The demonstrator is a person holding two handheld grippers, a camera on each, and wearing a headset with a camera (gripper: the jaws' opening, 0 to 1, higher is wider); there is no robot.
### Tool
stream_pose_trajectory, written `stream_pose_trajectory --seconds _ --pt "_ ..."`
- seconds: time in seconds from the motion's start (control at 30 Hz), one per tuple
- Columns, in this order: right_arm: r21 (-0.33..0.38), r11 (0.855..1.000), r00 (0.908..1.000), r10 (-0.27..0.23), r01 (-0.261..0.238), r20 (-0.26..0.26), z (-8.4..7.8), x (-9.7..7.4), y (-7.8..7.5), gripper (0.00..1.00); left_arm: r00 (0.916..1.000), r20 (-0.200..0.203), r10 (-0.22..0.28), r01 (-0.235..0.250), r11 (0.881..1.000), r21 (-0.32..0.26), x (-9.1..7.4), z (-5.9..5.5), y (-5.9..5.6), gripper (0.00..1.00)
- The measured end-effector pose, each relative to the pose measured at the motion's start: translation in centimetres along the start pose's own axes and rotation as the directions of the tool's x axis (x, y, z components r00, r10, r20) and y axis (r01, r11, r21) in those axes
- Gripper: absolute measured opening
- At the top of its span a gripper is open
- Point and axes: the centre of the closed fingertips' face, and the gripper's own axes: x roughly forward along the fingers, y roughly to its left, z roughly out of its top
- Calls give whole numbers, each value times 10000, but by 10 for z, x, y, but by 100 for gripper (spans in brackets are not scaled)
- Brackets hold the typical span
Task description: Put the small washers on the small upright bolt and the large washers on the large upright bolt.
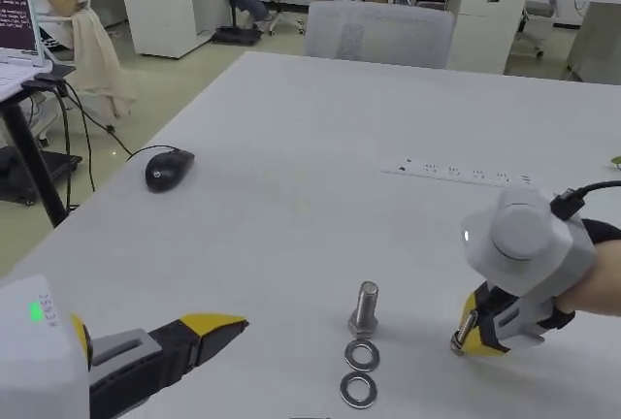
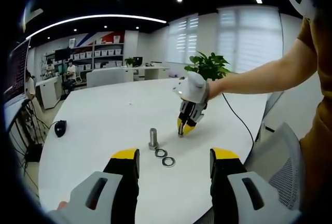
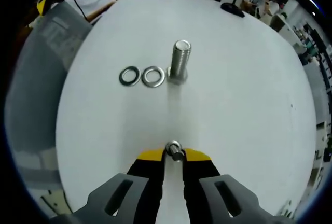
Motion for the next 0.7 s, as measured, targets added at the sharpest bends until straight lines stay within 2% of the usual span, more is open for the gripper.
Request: stream_pose_trajectory --seconds 0.1,0.43,0.7 --pt "60 10000 10000 -45 45 77 -1 -2 -1 17 10000 7 -45 45 10000 -1 0 0 -2 54" --pt "229 9996 9997 -191 187 181 -4 -12 3 17 9999 44 -128 128 9999 80 3 4 -5 54" --pt "319 9991 9993 -281 274 244 -6 -21 12 17 9997 82 -240 238 9996 172 3 6 -10 54"
